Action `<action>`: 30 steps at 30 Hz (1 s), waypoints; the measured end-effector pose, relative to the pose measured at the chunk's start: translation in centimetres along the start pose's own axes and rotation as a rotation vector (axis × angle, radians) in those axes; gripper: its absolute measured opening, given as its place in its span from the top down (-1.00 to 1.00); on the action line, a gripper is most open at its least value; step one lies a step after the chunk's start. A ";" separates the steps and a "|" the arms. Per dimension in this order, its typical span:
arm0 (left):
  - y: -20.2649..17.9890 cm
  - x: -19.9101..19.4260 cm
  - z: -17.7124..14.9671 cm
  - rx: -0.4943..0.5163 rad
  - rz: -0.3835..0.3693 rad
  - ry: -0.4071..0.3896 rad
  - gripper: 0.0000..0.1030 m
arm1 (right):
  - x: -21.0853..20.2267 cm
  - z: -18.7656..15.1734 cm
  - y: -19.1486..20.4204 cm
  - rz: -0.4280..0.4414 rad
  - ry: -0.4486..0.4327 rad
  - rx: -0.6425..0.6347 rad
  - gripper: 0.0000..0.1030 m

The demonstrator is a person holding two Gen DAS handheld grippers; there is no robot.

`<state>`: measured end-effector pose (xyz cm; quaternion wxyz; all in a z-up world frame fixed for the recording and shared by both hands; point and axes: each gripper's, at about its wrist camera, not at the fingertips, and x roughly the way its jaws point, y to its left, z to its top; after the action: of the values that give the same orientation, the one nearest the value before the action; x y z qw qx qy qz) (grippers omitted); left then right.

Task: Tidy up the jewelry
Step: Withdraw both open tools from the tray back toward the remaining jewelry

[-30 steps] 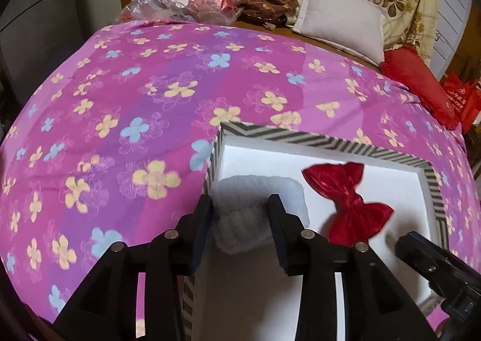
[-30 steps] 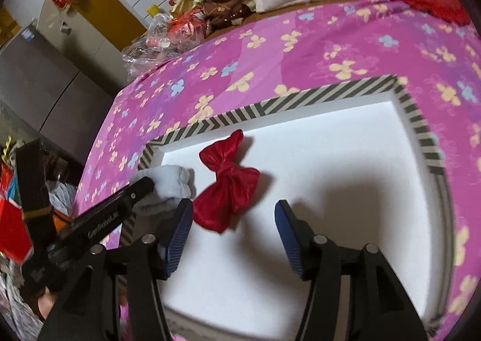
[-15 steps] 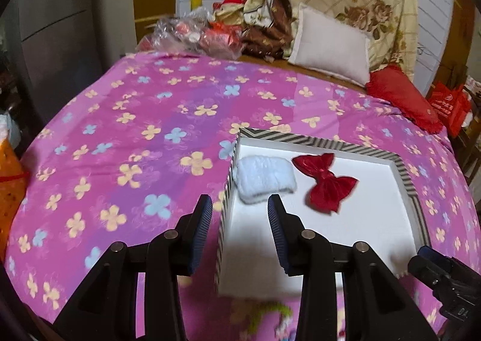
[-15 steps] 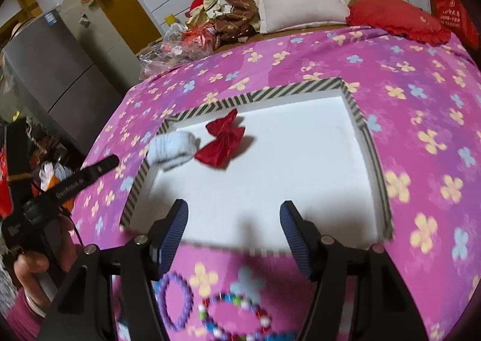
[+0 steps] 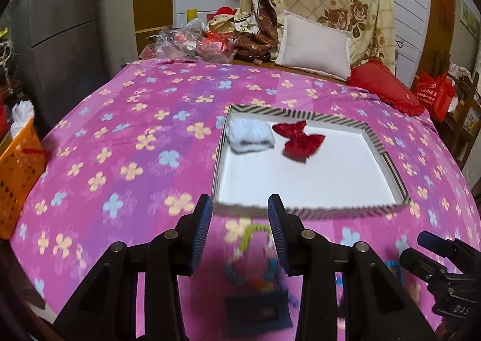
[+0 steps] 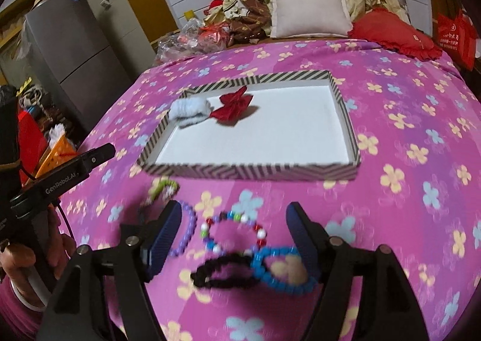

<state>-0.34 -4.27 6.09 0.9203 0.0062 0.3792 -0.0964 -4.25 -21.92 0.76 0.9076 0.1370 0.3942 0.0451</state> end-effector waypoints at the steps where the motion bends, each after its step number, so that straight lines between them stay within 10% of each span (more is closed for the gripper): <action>1: -0.1 -0.4 -0.4 0.003 0.003 -0.001 0.29 | -0.2 -0.4 0.2 -0.001 0.003 -0.009 -0.46; 30: 0.9 -3.5 -10.1 -0.004 0.027 0.098 0.29 | -2.3 -6.3 3.4 -0.012 0.057 -0.127 -0.48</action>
<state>-9.64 -1.96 1.25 0.9018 0.0142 0.4239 -0.0830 -10.29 -17.79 -0.76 0.9032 0.0754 0.4170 0.0685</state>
